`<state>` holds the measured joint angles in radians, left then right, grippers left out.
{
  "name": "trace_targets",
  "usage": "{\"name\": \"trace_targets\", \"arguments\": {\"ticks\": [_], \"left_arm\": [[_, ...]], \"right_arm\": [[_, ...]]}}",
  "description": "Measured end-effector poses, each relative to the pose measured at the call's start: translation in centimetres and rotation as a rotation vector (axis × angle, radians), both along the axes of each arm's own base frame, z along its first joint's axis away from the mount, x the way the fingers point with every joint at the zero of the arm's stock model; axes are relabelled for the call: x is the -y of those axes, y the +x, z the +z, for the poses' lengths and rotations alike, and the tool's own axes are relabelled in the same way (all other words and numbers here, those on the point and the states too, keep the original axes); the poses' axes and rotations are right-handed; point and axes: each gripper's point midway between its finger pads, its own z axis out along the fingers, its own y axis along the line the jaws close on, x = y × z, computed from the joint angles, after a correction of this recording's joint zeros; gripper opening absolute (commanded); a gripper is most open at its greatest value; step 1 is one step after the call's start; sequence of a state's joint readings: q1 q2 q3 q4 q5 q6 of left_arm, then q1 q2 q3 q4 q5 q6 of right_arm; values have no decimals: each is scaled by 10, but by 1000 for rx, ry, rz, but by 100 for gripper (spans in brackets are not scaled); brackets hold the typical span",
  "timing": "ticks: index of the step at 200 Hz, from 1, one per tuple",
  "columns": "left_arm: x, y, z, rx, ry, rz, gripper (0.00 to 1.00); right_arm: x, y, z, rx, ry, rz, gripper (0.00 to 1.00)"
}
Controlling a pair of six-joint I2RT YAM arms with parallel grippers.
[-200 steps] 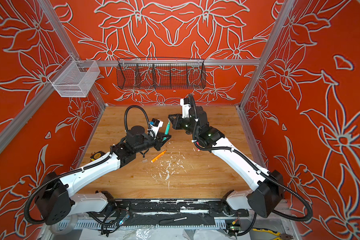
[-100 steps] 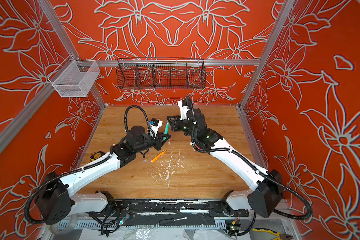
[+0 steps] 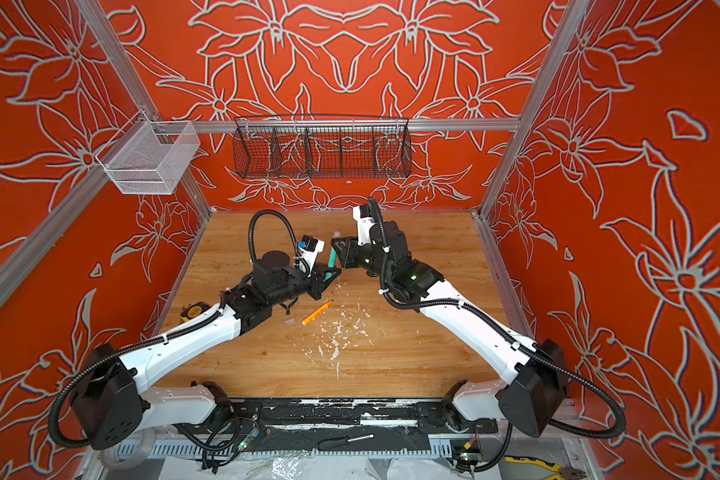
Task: Insert the pens into the pen caps
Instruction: 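Lower the cap onto the green marker tip held by the left gripper, then press the cap down over the green marker with the right gripper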
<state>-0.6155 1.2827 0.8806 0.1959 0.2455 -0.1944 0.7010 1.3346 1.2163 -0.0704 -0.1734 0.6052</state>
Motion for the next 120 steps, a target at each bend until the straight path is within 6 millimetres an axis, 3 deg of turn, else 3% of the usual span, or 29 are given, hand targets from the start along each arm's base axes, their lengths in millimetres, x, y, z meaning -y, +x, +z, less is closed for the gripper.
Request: {"name": "trace_targets", "arguments": {"ticks": [56, 90, 120], "left_arm": [[1, 1, 0, 3, 4, 0, 0], [2, 1, -3, 6, 15, -10, 0], [4, 0, -1, 25, 18, -32, 0]], "right_arm": [[9, -16, 3, -9, -35, 18, 33], [18, -21, 21, 30, -54, 3, 37], [29, -13, 45, 74, -66, -43, 39]]}}
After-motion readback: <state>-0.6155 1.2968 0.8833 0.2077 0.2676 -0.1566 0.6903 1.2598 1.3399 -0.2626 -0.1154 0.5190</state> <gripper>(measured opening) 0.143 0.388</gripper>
